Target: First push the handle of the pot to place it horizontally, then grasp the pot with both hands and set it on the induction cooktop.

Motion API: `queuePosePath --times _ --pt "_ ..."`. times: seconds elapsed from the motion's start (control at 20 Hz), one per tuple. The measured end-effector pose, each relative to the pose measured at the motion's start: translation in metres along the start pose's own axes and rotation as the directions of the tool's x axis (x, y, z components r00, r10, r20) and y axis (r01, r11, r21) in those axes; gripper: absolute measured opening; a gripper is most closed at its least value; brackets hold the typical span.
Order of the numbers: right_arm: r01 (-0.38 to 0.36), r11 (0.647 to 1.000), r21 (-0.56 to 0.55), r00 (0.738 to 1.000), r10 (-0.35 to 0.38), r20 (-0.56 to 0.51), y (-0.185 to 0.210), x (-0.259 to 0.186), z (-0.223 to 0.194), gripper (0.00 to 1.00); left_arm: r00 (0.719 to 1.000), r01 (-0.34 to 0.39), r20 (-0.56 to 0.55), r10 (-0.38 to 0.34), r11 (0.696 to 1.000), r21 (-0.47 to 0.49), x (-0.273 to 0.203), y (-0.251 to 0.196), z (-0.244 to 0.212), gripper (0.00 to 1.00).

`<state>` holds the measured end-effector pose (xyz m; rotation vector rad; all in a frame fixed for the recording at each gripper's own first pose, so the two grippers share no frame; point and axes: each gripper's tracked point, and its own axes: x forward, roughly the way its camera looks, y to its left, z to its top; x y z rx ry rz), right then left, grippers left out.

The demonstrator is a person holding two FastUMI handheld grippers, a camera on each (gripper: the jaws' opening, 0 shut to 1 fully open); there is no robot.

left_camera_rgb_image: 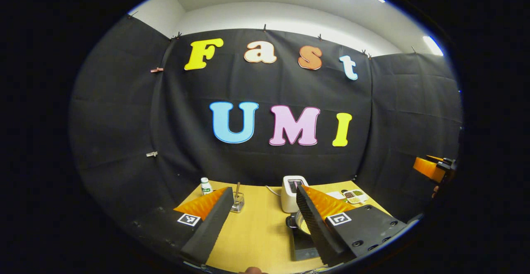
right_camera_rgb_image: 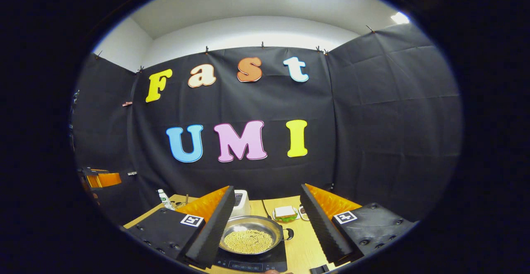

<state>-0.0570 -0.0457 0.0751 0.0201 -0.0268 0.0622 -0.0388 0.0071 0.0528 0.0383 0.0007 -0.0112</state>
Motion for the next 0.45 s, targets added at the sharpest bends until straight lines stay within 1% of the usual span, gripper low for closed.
queuePosePath --times 0.15,0.3,0.45 --pt "-0.007 1.000 -0.013 1.000 0.007 -0.017 0.008 -0.005 -0.011 0.98 0.999 -0.036 -0.003 0.036 0.999 0.004 -0.006 0.018 -0.011 0.95" --pt "0.001 0.999 -0.037 1.000 -0.001 0.000 0.009 -0.008 -0.013 0.98 0.999 -0.040 -0.001 0.040 0.999 -0.002 -0.009 0.025 -0.021 0.95" --pt "0.007 0.999 -0.052 1.000 -0.008 -0.011 0.013 -0.009 -0.021 0.98 0.999 -0.034 -0.022 0.034 0.999 -0.013 -0.005 0.028 -0.034 0.95"
